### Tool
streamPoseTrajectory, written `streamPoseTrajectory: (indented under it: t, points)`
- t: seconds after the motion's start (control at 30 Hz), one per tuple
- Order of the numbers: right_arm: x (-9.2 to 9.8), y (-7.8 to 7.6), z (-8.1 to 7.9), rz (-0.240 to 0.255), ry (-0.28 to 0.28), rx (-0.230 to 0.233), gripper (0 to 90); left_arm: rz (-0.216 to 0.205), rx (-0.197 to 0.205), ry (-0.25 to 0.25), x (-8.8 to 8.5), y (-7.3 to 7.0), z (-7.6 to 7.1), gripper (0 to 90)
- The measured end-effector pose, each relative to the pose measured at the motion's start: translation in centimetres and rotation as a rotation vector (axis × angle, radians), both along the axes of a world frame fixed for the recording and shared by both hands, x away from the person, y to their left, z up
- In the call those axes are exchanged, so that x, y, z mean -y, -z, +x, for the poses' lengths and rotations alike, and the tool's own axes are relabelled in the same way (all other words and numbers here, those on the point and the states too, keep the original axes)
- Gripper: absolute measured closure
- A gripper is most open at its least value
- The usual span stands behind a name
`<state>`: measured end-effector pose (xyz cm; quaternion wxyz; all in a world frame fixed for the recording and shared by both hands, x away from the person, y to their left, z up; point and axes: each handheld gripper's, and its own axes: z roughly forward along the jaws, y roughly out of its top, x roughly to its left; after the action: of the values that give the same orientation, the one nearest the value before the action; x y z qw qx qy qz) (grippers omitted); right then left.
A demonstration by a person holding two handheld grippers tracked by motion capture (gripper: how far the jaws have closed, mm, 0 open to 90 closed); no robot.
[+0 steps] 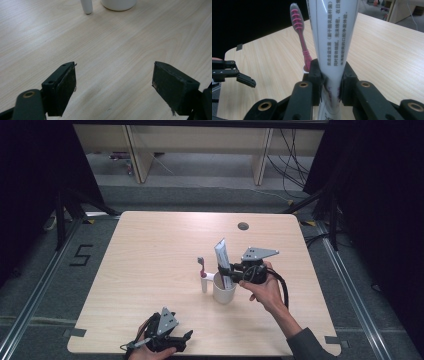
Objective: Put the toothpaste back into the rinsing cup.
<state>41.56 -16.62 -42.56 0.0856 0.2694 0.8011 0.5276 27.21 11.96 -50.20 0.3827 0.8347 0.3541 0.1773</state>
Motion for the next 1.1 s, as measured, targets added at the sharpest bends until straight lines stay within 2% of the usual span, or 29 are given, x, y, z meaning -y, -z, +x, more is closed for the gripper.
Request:
streamPoseTrajectory:
  t: [0.07,0.1,0.17,0.2,0.23,0.27,0.3,0.33,0.37,0.4,0.47,0.5,0.53,0.6,0.63,0.67,0.7,0.87,0.9,0.97,1.03,1.07,1.1]
  points:
    - [0.1,0.2,0.1,-0.018,-0.004,0.007,75.7,-0.016,0.003,-0.009,0.1,0.1,0.0,19.0]
    - [0.0,0.4,0.0,-0.017,-0.008,-0.007,75.7,0.025,-0.001,0.007,-0.1,-0.1,0.0,19.0]
    - [0.0,0.6,0.1,-0.023,-0.005,0.021,75.7,-0.034,0.003,-0.017,0.3,0.1,-0.1,19.0]
    - [0.0,0.7,-0.1,-0.022,-0.009,-0.006,75.7,-0.021,0.0,-0.013,0.2,0.1,0.0,19.0]
    - [-0.1,0.9,0.1,-0.013,-0.026,-0.001,75.6,-0.02,0.001,-0.012,0.2,0.1,-0.1,19.0]
    - [-0.2,0.9,-0.2,-0.011,-0.004,-0.034,75.6,0.021,-0.002,0.009,-0.1,-0.1,0.0,19.0]
    - [0.0,1.0,0.1,-0.026,-0.015,-0.004,75.6,0.019,-0.001,0.006,-0.1,0.0,0.0,19.0]
    - [0.0,1.0,0.0,-0.036,-0.004,-0.002,75.6,-0.003,-0.002,0.0,0.1,0.0,0.0,19.0]
    - [0.0,1.0,-0.1,-0.025,0.0,-0.031,75.6,-0.016,0.001,-0.005,0.2,0.1,0.0,19.0]
    - [0.1,1.1,0.0,-0.033,-0.007,-0.008,75.6,0.004,-0.003,0.005,0.1,0.0,0.0,19.0]
    - [0.0,1.4,0.0,-0.022,-0.013,-0.023,75.5,0.001,-0.007,0.0,0.1,0.0,-0.1,19.0]
    - [0.0,1.3,-0.1,-0.039,0.001,-0.024,75.5,-0.003,-0.001,0.002,0.1,0.1,-0.1,19.0]
    - [0.1,1.4,0.1,-0.049,-0.008,0.004,75.5,-0.006,0.001,0.002,0.1,0.1,0.0,19.0]
    - [-0.1,1.6,0.1,-0.029,-0.018,-0.019,75.5,-0.003,0.0,-0.001,0.1,0.1,-0.1,19.0]
    - [0.0,1.6,0.1,-0.043,-0.009,0.001,75.5,0.006,-0.005,0.001,0.1,0.0,-0.1,19.0]
    - [-0.1,1.6,0.0,-0.03,-0.009,-0.026,75.4,-0.002,-0.001,0.002,0.1,0.1,-0.1,19.0]
    - [-0.1,1.5,0.0,-0.042,-0.007,-0.019,75.4,0.0,0.0,0.004,0.1,0.0,0.0,19.0]
    - [-0.2,1.9,0.1,-0.035,-0.019,-0.018,75.3,-0.006,0.002,0.001,0.2,0.1,0.0,19.0]
    - [-0.2,1.8,-0.1,-0.043,0.0,-0.028,75.2,-0.009,0.002,0.007,0.2,0.1,0.0,19.0]
    - [-0.2,2.0,0.0,-0.047,0.001,-0.024,75.2,-0.002,-0.002,0.001,0.2,0.1,-0.1,19.0]
    - [-0.2,2.1,0.2,-0.054,-0.005,0.009,75.1,-0.006,0.0,0.003,0.2,0.1,0.0,19.0]
    - [-0.2,2.2,0.1,-0.042,-0.014,-0.02,75.1,-0.008,0.002,0.002,0.2,0.1,0.0,19.0]
    - [-0.2,2.2,0.2,-0.044,-0.009,-0.001,75.1,-0.003,-0.003,0.008,0.1,0.1,0.0,19.0]
